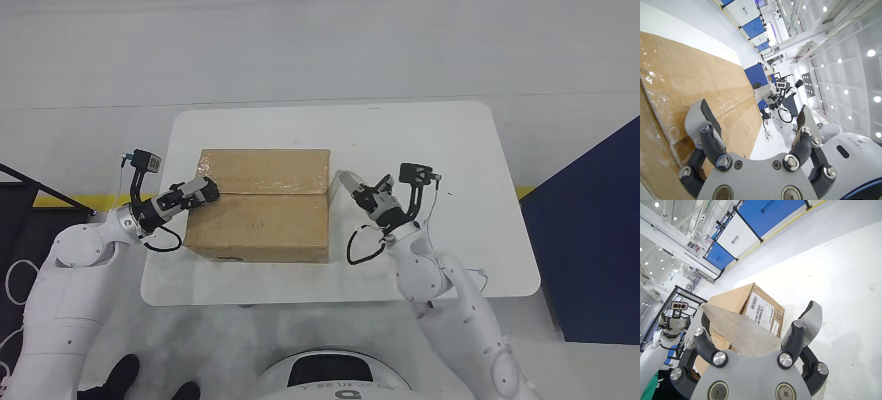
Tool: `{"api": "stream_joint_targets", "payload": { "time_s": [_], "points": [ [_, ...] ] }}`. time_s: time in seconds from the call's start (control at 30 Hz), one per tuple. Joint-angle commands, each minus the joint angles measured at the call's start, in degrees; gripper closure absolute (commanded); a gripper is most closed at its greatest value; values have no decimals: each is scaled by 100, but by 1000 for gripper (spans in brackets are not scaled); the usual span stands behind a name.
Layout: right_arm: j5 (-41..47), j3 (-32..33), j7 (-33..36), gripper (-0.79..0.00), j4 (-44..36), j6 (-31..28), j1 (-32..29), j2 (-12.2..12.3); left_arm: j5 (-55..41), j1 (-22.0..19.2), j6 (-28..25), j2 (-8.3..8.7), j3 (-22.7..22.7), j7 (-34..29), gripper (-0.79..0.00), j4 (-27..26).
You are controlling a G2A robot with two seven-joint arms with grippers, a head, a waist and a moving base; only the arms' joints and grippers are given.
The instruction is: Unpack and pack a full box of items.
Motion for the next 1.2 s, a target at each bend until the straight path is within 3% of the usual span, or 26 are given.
{"api": "stream_joint_targets", "payload": {
  "time_s": [0.0, 0.23, 0.6, 0.9, 1.17],
  "points": [
    [-140, -66, -109, -785, -129, 226, -9, -18, 0, 0, 0, 0, 0, 0, -785, 0],
    [-1104, -717, -120, -785, -656, 1104, 83, -109, 0, 0, 0, 0, 0, 0, -785, 0],
    [-2192, -1871, 652, -785, -1286, 2086, 634, -336, 0, 0, 0, 0, 0, 0, -785, 0],
    [-1993, -1739, 480, -785, -2274, 2072, -36, -326, 0, 0, 0, 0, 0, 0, -785, 0],
    [-1934, -1720, 499, -785, -2300, 2034, -69, -322, 0, 0, 0, 0, 0, 0, -785, 0]
  ]
}}
